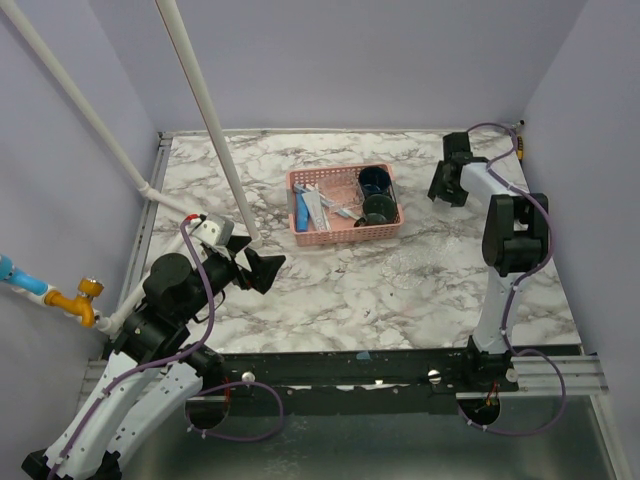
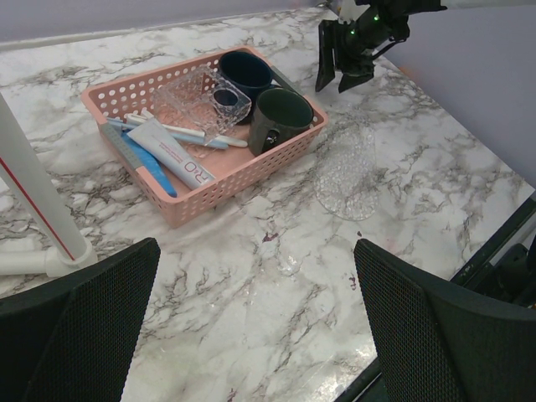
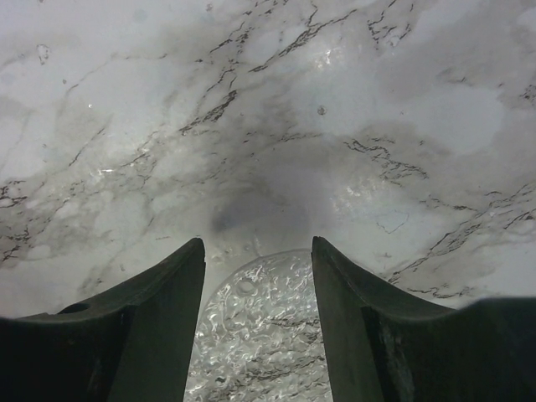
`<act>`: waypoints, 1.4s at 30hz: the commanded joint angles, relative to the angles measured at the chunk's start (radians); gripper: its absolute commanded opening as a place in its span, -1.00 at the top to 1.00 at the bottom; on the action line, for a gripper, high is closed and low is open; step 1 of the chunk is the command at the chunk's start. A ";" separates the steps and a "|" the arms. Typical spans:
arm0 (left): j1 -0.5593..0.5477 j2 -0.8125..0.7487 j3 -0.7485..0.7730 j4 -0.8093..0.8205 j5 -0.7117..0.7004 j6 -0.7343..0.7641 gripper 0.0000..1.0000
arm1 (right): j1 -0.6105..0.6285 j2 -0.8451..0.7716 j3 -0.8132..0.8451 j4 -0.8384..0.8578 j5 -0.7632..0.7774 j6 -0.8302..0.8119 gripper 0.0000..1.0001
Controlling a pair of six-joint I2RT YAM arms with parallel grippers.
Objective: Prepare toiletry sets of a toothbrush and toothpaste on the tray
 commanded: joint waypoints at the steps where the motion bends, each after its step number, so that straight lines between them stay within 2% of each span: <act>1: 0.002 -0.010 0.010 -0.004 0.012 -0.001 -0.97 | -0.011 0.004 -0.048 0.020 -0.018 -0.007 -0.16; 10: 0.001 -0.011 0.010 -0.002 0.017 -0.002 -0.98 | -0.011 -0.036 -0.158 0.042 -0.024 -0.005 -0.15; 25: 0.002 -0.027 0.010 -0.005 0.016 -0.003 -0.97 | -0.009 -0.180 -0.361 0.059 -0.135 0.016 -0.15; 42: 0.003 -0.034 0.009 -0.002 0.021 -0.008 -0.97 | 0.026 -0.369 -0.630 0.086 -0.188 0.076 -0.16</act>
